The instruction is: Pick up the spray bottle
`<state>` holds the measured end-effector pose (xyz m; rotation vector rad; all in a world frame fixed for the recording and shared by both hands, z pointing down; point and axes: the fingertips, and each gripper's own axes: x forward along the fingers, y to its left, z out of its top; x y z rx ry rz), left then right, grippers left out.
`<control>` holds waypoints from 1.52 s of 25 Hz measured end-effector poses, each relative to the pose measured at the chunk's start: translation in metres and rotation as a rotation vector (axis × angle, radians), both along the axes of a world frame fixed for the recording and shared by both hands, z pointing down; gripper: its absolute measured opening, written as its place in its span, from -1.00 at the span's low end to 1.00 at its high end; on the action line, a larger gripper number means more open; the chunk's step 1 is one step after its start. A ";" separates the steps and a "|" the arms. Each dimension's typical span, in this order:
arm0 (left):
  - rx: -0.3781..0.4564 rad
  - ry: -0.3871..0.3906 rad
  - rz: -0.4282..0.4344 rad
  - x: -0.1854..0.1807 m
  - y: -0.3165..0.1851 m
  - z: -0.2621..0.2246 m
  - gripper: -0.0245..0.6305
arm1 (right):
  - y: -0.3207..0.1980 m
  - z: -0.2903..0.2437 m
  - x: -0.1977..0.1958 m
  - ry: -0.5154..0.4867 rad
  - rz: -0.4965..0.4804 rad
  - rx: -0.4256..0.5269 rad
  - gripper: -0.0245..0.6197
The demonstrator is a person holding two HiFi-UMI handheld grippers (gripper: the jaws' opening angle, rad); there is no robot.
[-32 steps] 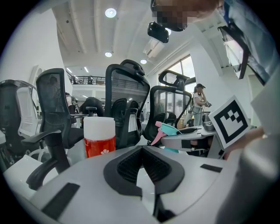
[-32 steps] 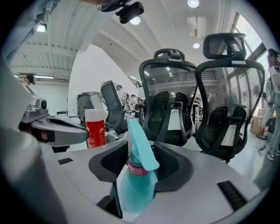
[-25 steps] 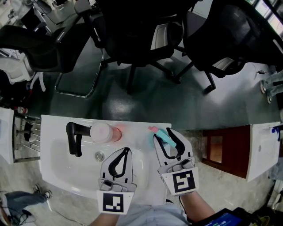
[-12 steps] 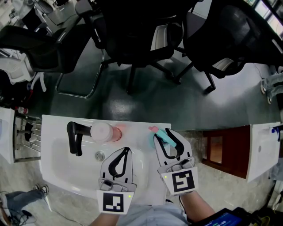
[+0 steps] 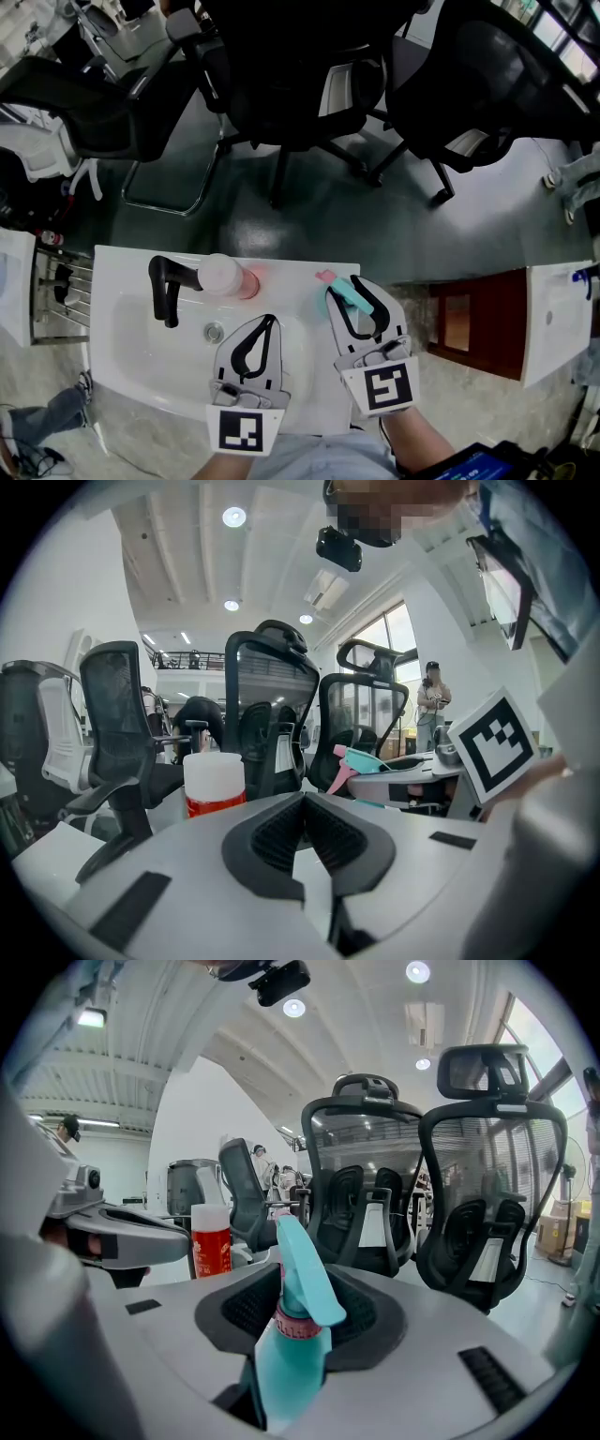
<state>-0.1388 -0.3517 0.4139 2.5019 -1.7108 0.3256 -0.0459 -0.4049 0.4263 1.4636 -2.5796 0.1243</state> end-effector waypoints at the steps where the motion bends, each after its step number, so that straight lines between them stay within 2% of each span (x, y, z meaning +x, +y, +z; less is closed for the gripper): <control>1: 0.003 0.001 -0.001 0.000 0.001 -0.002 -0.88 | 0.001 -0.002 0.000 0.000 -0.001 0.004 -0.45; 15: 0.104 -0.009 -0.017 -0.001 0.030 -0.047 -0.88 | 0.032 -0.056 0.006 -0.031 -0.004 0.093 -0.45; 26: 0.169 0.003 -0.068 -0.013 0.050 -0.085 -0.88 | 0.056 -0.098 0.007 -0.038 -0.011 0.171 -0.45; 30: 0.202 0.007 -0.085 -0.020 0.053 -0.097 -0.88 | 0.064 -0.107 0.007 -0.036 -0.013 0.194 -0.46; 35: 0.256 -0.026 -0.084 -0.025 0.054 -0.109 -0.88 | 0.069 -0.114 0.009 -0.025 -0.013 0.209 -0.46; 38: 0.263 -0.019 -0.086 -0.026 0.054 -0.112 -0.87 | 0.072 -0.115 0.010 -0.023 -0.010 0.211 -0.46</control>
